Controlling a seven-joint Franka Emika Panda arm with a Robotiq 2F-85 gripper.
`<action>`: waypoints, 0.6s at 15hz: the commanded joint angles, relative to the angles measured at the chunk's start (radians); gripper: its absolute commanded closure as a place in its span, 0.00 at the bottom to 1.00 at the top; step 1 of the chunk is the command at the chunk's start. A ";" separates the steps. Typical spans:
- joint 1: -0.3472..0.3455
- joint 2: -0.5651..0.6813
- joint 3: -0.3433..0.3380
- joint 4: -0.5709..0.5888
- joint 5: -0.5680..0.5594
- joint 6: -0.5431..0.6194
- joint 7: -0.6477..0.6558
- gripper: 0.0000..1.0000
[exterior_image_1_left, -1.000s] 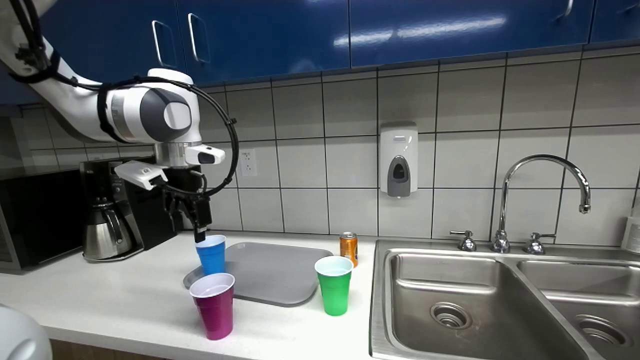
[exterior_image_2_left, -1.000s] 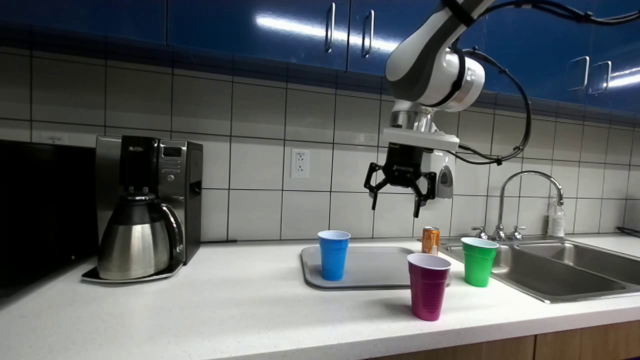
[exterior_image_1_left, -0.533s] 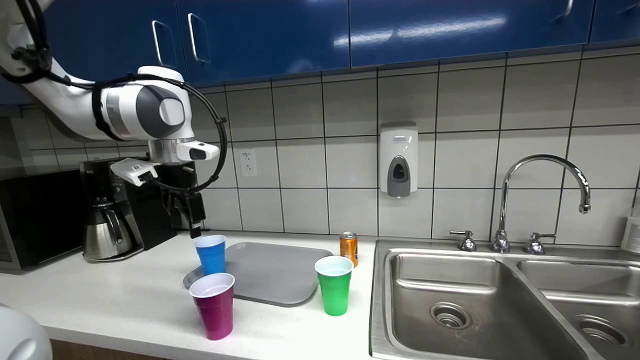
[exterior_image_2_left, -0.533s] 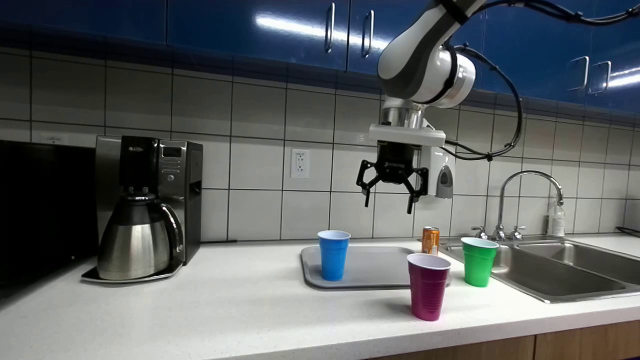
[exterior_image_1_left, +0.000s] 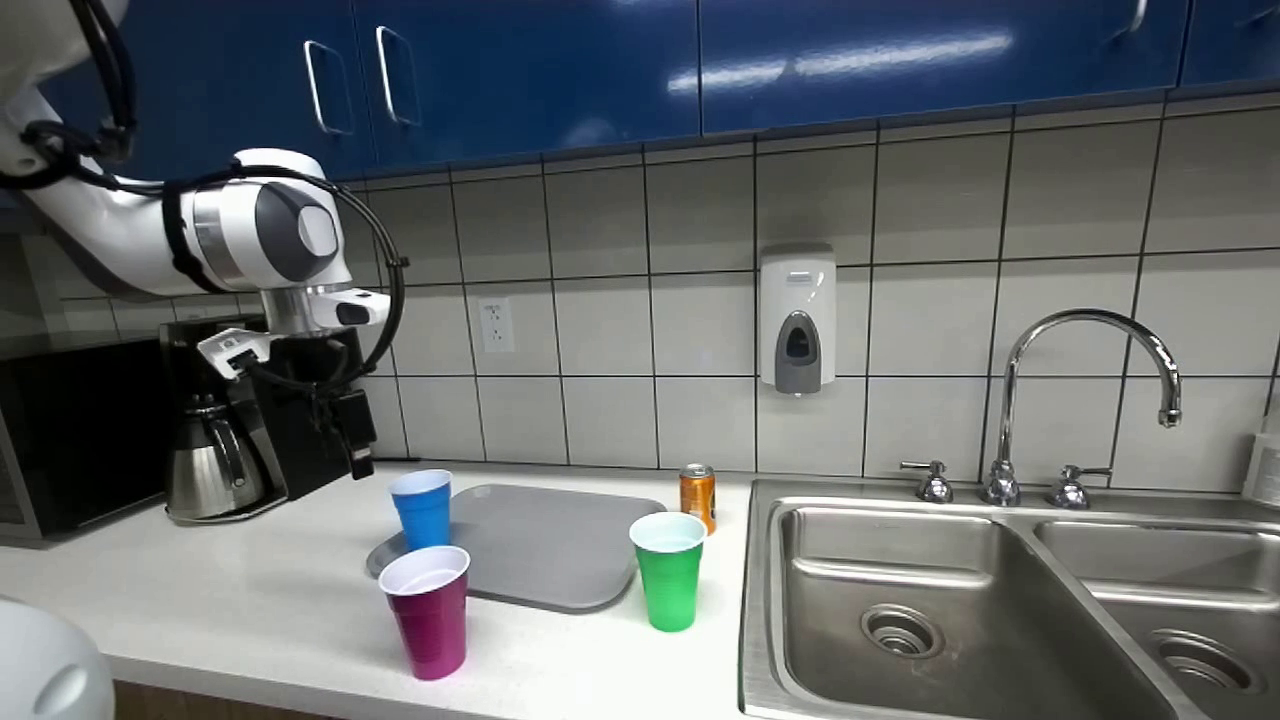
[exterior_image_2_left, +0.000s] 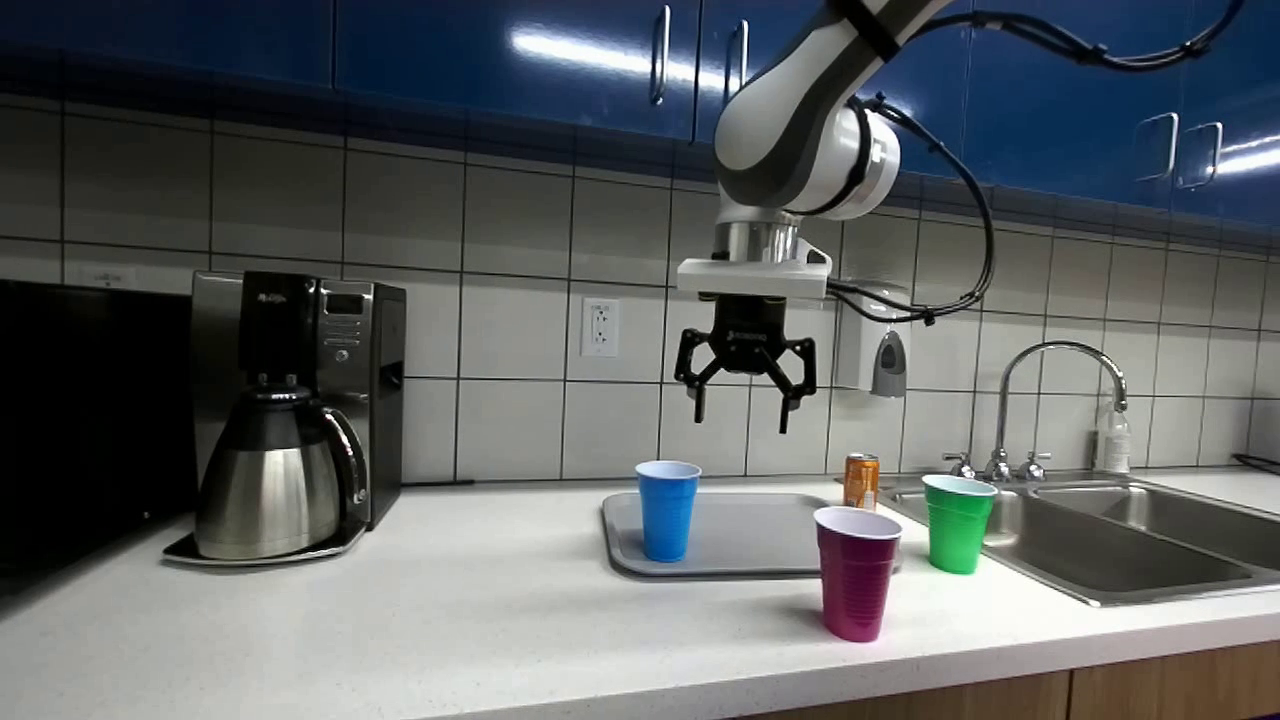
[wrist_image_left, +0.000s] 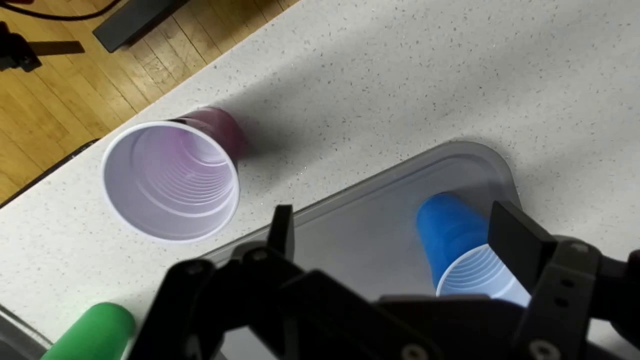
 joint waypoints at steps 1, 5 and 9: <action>0.023 0.062 0.005 0.086 -0.046 -0.059 0.111 0.00; 0.050 0.106 -0.005 0.134 -0.049 -0.087 0.148 0.00; 0.061 0.098 -0.017 0.108 -0.026 -0.054 0.115 0.00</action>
